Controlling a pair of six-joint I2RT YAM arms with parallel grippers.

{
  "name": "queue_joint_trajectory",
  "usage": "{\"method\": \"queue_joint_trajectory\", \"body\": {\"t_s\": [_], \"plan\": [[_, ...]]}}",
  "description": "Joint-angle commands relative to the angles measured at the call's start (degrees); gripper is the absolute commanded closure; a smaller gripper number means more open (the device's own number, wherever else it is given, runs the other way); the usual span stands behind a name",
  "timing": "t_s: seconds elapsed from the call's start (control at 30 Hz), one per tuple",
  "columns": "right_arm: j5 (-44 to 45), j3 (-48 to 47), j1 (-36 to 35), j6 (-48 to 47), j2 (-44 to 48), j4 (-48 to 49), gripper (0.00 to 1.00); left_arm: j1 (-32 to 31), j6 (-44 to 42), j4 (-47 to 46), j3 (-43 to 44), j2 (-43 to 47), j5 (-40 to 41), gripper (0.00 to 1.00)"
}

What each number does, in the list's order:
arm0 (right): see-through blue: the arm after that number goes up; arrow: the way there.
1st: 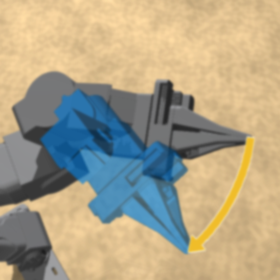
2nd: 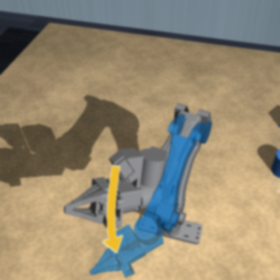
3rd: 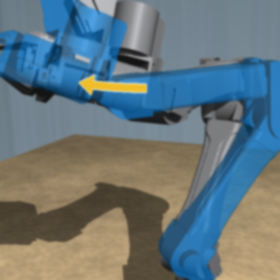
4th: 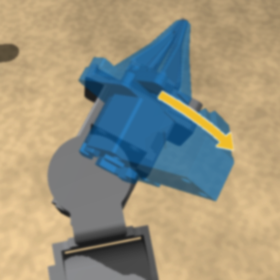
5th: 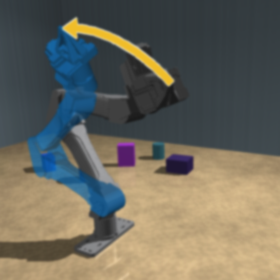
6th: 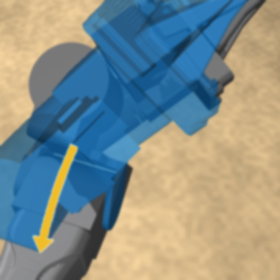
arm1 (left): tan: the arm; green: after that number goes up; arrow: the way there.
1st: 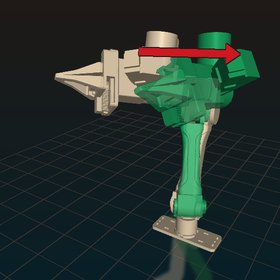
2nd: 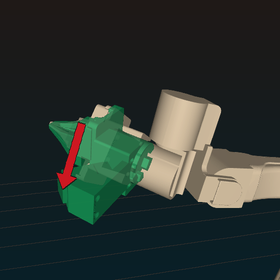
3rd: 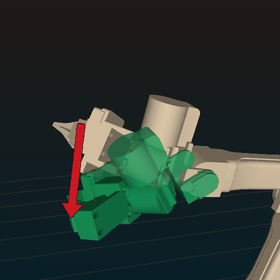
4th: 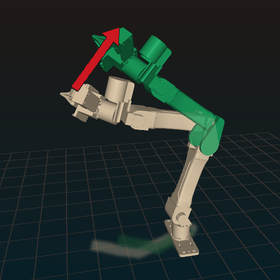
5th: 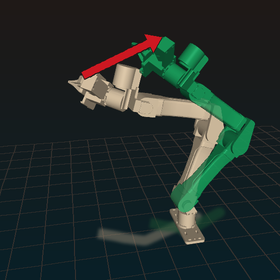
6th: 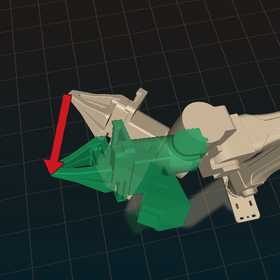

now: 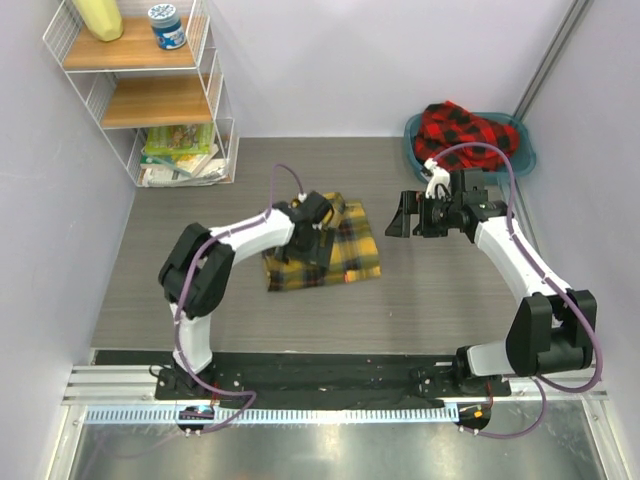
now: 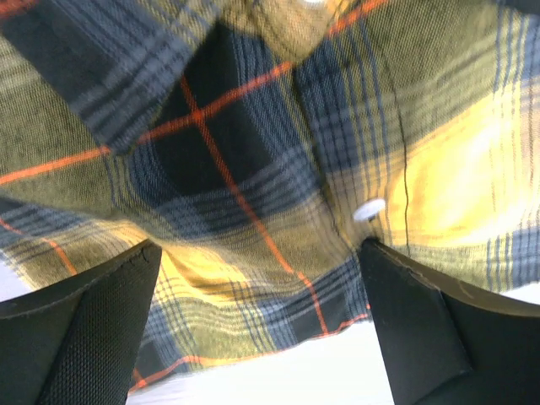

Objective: Fold and stack the long sleeve shirts
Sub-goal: Neatly place the folded shirt to the corner

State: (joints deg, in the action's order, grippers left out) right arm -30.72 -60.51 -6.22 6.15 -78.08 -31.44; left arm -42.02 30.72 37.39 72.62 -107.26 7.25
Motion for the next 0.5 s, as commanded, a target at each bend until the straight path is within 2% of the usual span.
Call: {"method": "queue_joint_trajectory", "body": {"t_s": [0.0, 0.07, 0.1, 0.2, 0.3, 0.47], "plan": [[-1.1, -2.77, 1.82, -1.49, -2.15, 1.56, 0.0, 10.44, -11.71, 8.72, 15.94, -12.57, -0.47, 0.0], [-1.54, -3.12, 2.26, -1.93, -2.68, 1.65, 0.0, 12.57, -18.81, 14.1, 25.4, -16.99, -1.01, 0.0], [-1.62, -3.21, 2.7, -2.02, -3.21, 1.56, 0.0, 14.84, -20.86, 15.25, 27.99, -20.67, -2.31, 0.0], [-2.06, -3.21, 3.32, -1.94, -3.83, 1.47, 0.0, 18.45, -32.71, 15.09, 34.59, -24.47, -5.13, 0.0], [-2.33, -2.86, 3.84, -2.11, -4.01, 1.47, 0.0, 21.09, -38.25, 20.52, 43.99, -30.62, -4.87, 0.0], [-2.24, -2.68, 4.37, -2.55, -4.53, 1.56, 0.0, 24.7, -40.03, 21.76, 56.63, -37.3, -4.88, 0.01]]}}
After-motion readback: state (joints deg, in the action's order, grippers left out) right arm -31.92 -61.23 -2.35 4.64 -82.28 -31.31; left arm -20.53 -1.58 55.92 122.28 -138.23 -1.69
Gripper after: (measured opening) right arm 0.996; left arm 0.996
